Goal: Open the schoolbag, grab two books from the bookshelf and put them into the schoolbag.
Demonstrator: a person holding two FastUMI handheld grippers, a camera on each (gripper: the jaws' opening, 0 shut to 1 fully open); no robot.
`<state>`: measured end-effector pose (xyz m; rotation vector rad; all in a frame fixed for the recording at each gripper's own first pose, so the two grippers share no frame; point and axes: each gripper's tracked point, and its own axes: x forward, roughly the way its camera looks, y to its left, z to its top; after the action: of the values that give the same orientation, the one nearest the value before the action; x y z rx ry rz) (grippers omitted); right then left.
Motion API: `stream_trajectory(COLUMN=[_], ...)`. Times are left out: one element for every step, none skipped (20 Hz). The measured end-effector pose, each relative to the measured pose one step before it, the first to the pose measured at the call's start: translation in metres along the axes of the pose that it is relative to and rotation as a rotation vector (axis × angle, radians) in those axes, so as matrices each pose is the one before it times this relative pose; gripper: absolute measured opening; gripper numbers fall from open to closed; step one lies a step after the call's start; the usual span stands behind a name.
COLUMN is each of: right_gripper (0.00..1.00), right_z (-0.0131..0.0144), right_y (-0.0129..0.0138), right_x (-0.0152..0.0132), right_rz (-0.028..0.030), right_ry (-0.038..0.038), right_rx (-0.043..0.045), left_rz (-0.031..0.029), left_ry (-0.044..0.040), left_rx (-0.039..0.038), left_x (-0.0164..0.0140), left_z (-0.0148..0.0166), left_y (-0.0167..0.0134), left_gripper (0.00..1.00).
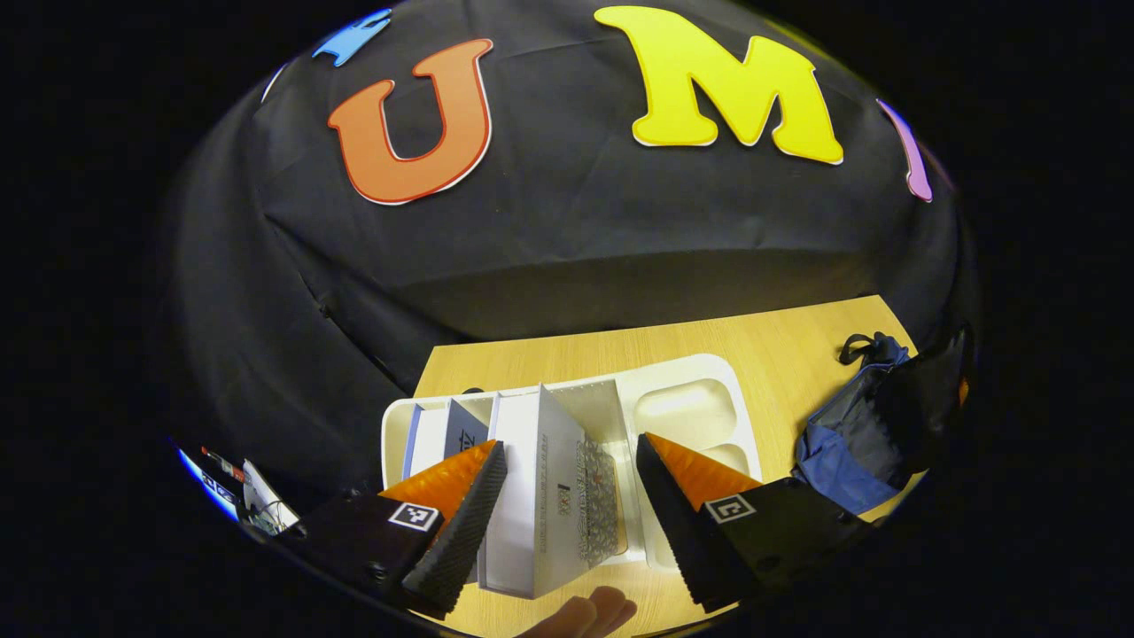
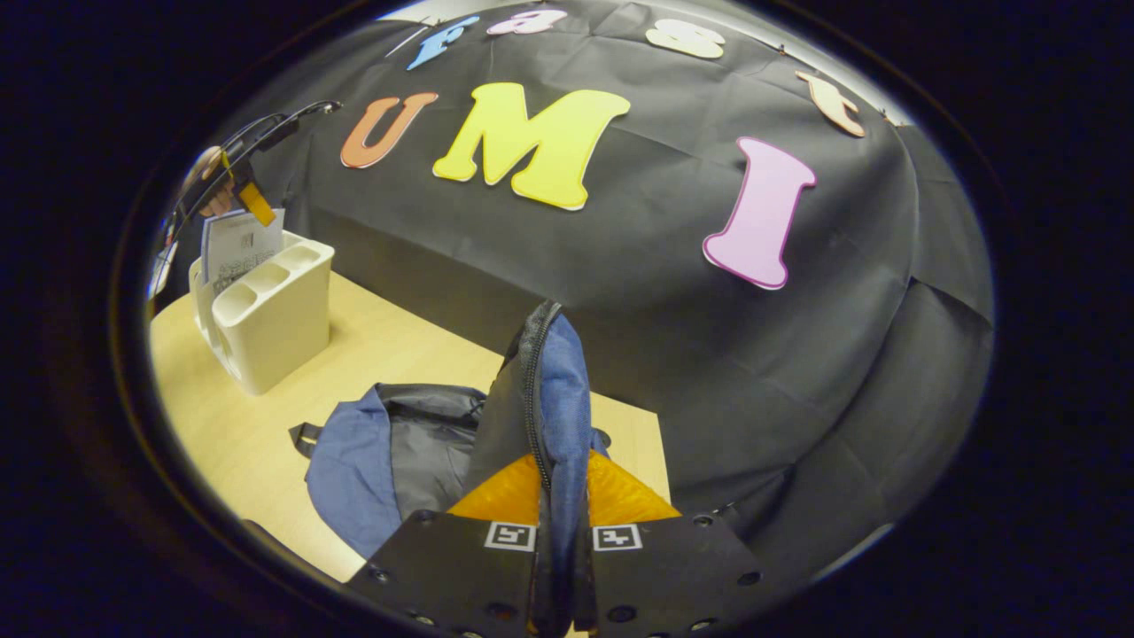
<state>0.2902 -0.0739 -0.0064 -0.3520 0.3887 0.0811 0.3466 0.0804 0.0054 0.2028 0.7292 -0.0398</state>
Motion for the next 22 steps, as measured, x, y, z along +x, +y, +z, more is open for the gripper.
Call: stream_trajectory(right_gripper=[0.08,0.08,0.08,0.08,0.08,0.08,0.08,0.08,0.08,0.09,0.08,0.08,0.08,0.08,0.09,0.09,0.09,0.09,0.09,0.09,0.09,0.09], right_z=[-0.00008,-0.00129,0.00148,-0.00072,0.00022,-0.00042,0.00016,-0.00119,-0.00015,-0.00051,-0.00039,-0.00082,-0.00004,-0.00161,-0.00022,-0.00065,-0.00012,-0.00084,-0.00094,-0.00037,-0.00029,-0.00074], right_y=[-0.00107,-0.00013,0.0001,0.00103,0.00104,0.00121,0.0003,0.00104,0.00086,0.00107,0.00025,-0.00107,-0.00046,-0.00068,0.0004,-0.00026,0.00174,-0.00038,0.00003,0.00109,0.00152,0.0001], right_x=[0.00028,0.00033,-0.00052,-0.00034,0.0007,0.00073,0.00028,-0.00031,-0.00085,0.00007,-0.00088,-0.00036,0.00002,0.00027,0.00029,-0.00041,-0.00041,-0.00062,-0.0004,-0.00075,0.00067,0.00023], right_rz=[-0.0026,-0.00032,0.00206,-0.00038,0.00126,0.00315,0.00005,-0.00032,0.00103,0.00106,0.00077,-0.00134,-0.0007,-0.00188,-0.00056,0.00109,0.00238,0.00047,-0.00278,0.00192,0.00121,-0.00007], right_ry=[0.00203,-0.00012,0.00109,0.00041,0.00127,0.00235,0.00118,0.00342,0.00088,-0.00044,0.00117,-0.00001,0.0016,0.0036,0.00202,0.00081,0.00073,-0.00036,-0.00082,0.0019,0.00127,0.00285], right_rx=[-0.00452,0.00225,0.00226,0.00013,0.00011,0.00016,-0.00052,-0.00491,-0.00125,0.00019,-0.00311,0.00085,0.00055,0.00074,0.00103,0.00477,0.00309,-0.00265,-0.0025,-0.00409,-0.00107,-0.00128], left_rz=[-0.00492,-0.0006,-0.00352,-0.01047,-0.00827,-0.01047,-0.00529,0.00584,0.00812,0.00216,0.00702,0.00365,-0.00189,-0.00631,0.00467,0.00727,0.00461,-0.00151,-0.01959,-0.00617,0.00299,-0.00556], left_ry=[0.00643,0.0038,-0.00433,0.00123,-0.00207,-0.0022,-0.00182,-0.00438,-0.00649,-0.01727,-0.00988,-0.00543,0.01333,0.02206,0.01395,0.00822,0.01155,0.01538,0.0414,0.04645,0.00656,0.01816], left_rx=[-0.00073,-0.00178,-0.00357,-0.00351,-0.00229,0.0014,0.00236,0.00375,0.00835,0.00839,0.01071,0.00574,0.00112,-0.00335,-0.00397,-0.00205,-0.00319,-0.0065,-0.02013,-0.02516,-0.00684,-0.00872], left_x=[0.00117,0.00018,0.00113,-0.00125,-0.0014,-0.00131,-0.00108,-0.00296,-0.00237,-0.00152,-0.0016,-0.00007,0.00156,0.00336,0.00339,0.00497,0.00438,0.00549,0.00436,0.00429,0.00579,0.00481], left_z=[-0.00145,-0.00013,0.00083,-0.00044,0.00153,0.00183,0.00127,0.00172,0.00241,0.00449,0.00268,0.0008,-0.00348,-0.00436,-0.00367,-0.00132,-0.0036,-0.00452,-0.00904,-0.01024,-0.00144,-0.00331], left_y=[-0.00071,-0.00047,-0.00168,-0.00405,-0.00418,-0.00427,-0.00257,-0.00032,0.00125,0.0007,0.00278,0.00147,-0.00028,-0.00196,0.0019,0.00378,0.00379,0.0034,-0.00095,0.00119,0.00466,0.00158], left_gripper=[0.93,0.93,0.93,0.93,0.95,0.97,0.96,0.93,0.93,0.93,0.93,0.92,0.92,0.92,0.92,0.92,0.92,0.92,0.92,0.86,0.86,0.8])
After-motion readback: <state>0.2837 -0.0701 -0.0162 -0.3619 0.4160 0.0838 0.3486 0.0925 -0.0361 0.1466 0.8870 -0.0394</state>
